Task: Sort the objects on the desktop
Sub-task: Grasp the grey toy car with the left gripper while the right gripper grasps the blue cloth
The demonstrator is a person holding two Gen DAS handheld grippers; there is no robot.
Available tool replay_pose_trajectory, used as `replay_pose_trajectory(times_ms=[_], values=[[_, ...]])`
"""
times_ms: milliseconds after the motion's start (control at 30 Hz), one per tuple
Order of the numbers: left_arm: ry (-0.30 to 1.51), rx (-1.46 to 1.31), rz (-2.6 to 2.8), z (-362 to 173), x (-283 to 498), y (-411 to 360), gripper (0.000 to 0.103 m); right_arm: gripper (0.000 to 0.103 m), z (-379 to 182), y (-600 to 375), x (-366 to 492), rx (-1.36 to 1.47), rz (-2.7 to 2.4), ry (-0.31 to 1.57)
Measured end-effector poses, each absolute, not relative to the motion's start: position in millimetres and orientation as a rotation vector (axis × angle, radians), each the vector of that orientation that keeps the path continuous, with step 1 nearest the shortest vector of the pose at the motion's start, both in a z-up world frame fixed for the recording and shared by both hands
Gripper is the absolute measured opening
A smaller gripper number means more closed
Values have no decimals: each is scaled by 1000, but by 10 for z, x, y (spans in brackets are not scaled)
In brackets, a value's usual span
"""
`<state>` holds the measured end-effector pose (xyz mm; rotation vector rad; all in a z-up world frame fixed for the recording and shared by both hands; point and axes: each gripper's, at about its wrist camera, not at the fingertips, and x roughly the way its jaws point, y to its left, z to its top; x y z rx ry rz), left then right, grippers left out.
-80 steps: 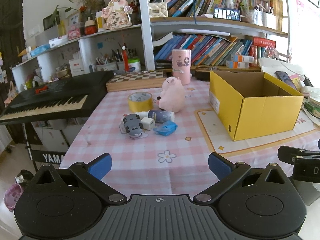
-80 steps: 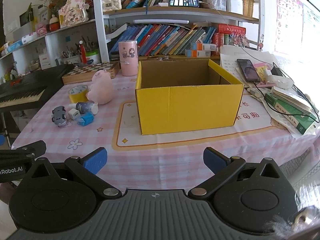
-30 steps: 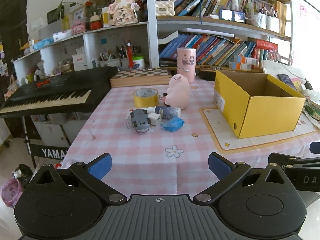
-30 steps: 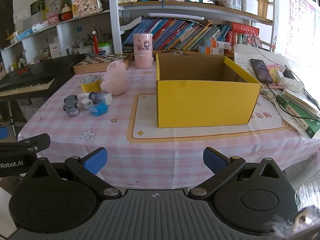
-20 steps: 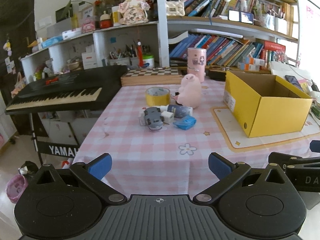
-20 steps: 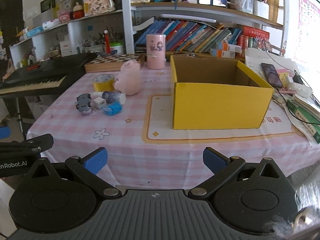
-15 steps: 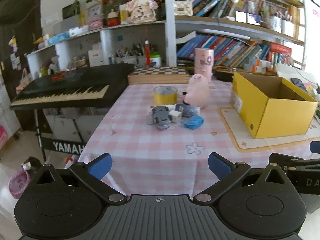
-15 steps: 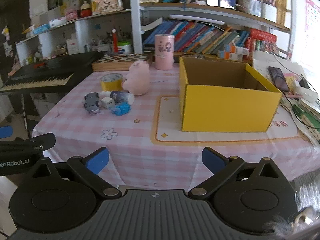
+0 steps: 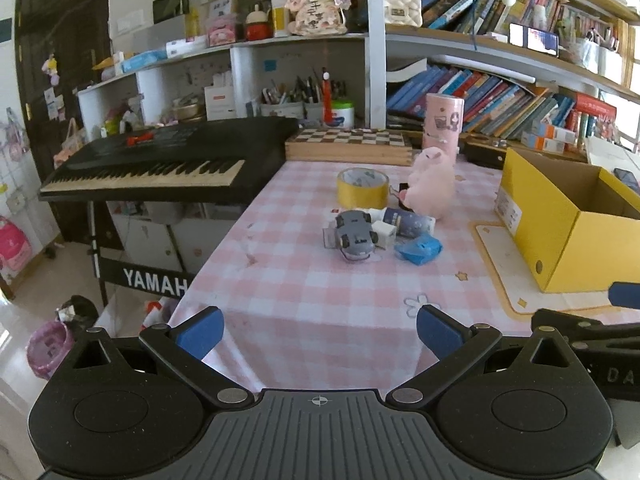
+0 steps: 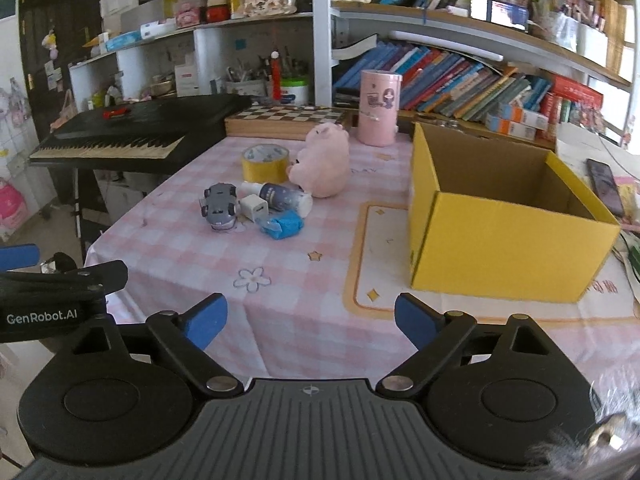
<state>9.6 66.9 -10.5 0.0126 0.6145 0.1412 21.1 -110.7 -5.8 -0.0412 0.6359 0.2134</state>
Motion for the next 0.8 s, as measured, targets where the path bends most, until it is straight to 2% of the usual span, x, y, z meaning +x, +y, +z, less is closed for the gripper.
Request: replay_pose_trajectory(times_ms=[100,233,800], values=[[620,27,152,-116,231,663,103,76,-68,-1083,391,-43,243,644],[636,25,159,-151,439,659,103,70,-96,-1035,633,-64,290,661],[775,5,279,-328,1258,784,103,70,-457,-891,1814,-75,416,811]])
